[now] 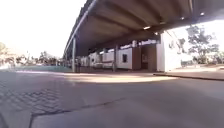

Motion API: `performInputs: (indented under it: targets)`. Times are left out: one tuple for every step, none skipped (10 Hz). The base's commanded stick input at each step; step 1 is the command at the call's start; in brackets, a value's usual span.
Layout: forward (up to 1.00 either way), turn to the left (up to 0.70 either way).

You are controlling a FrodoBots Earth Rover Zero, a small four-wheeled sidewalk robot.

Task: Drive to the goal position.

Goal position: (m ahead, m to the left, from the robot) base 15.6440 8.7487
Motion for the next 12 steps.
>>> performInputs:
  targets:
    - [0.70, 0.00]
    - [0.70, 0.13]
    - [0.70, 0.29]
    - [0.70, 0.35]
    - [0.70, 0.20]
    - [0.70, 0.00]
    - [0.70, 0.00]
    - [0.70, 0.00]
    - [0.70, 0.00]
    - [0.70, 0.00]
    - [0.70, 0.00]
    - [0.70, 0.00]
